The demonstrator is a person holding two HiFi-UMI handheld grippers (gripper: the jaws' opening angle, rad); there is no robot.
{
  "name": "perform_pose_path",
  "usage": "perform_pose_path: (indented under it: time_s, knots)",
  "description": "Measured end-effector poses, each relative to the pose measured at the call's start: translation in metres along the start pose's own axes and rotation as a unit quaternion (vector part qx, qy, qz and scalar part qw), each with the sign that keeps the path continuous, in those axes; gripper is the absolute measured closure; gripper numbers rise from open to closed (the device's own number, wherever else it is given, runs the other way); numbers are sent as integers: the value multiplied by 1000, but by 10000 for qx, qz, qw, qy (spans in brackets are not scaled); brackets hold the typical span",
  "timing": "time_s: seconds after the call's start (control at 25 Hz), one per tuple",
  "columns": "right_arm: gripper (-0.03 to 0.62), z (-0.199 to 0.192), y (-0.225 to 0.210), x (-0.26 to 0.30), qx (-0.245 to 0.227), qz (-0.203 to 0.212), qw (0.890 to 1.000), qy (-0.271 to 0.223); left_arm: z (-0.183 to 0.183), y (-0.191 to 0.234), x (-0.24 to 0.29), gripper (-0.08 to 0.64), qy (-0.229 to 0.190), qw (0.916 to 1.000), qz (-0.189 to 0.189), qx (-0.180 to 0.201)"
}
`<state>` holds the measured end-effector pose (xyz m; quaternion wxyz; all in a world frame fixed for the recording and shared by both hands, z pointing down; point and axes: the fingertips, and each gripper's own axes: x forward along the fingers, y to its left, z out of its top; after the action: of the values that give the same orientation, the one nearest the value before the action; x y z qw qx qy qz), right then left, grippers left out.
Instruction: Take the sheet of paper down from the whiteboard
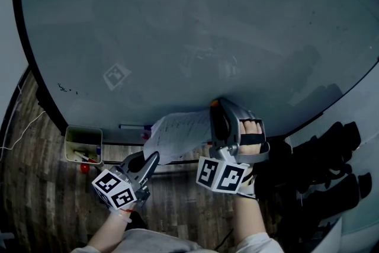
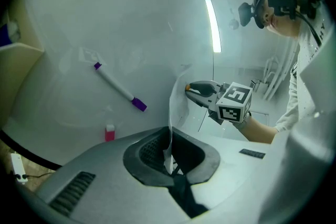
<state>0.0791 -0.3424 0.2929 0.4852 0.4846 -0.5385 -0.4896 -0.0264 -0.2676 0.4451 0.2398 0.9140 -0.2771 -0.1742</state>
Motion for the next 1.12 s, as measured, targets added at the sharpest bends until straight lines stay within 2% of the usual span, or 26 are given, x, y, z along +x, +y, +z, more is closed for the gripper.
perform_pose_path:
  time_s: [0.32, 0.56, 0.8, 1.12]
  knots:
    - [453, -4, 0, -4, 95, -37, 9999, -13, -1, 4, -1, 545, -15, 10000, 37, -38]
    - [453, -30, -2, -14, 338, 8, 9992, 200, -5, 13, 0, 545, -49, 9999, 146, -79]
    - [440, -65, 7, -16, 879, 298, 9940, 580, -5, 16, 2, 545, -40, 9997, 221, -81]
    - [403, -90, 31, -9, 789, 814, 9885, 1004, -7, 23, 2, 545, -25, 9994, 314, -125]
